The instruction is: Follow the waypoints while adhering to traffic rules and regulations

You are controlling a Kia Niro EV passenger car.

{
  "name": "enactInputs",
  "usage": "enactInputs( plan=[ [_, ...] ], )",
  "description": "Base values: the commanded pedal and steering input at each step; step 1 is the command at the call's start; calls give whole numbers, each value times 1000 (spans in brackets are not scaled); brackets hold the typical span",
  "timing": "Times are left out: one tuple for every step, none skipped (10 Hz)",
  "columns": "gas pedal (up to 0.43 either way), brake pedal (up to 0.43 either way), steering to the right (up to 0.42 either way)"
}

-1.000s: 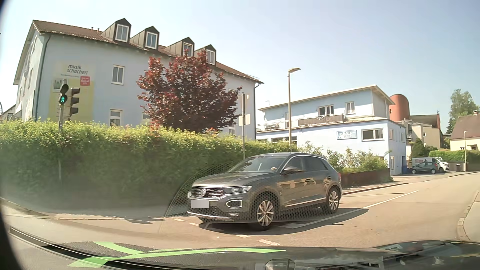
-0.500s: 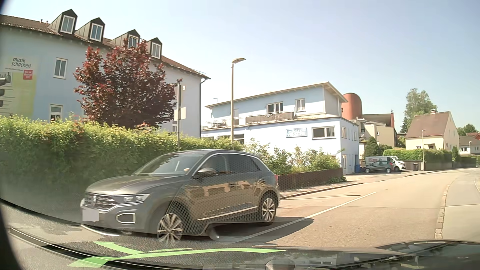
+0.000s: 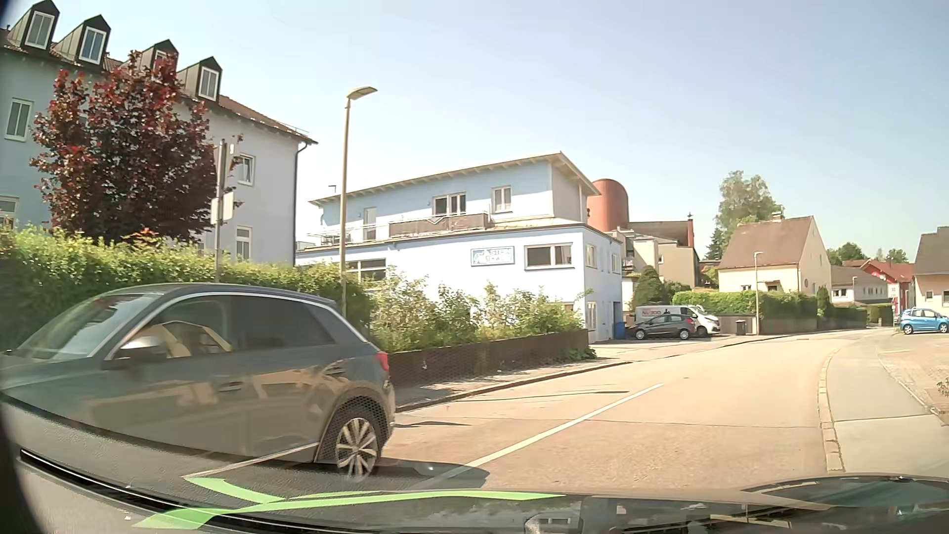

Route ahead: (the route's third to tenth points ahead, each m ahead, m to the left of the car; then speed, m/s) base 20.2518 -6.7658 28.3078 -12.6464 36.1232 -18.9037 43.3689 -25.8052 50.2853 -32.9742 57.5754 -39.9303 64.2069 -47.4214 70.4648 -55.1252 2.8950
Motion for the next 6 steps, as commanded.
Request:
enactInputs(
  plan=[
    [118,0,386],
    [118,0,352],
    [118,0,323],
    [118,0,288],
    [118,0,252],
    [118,0,219]
  ],
)
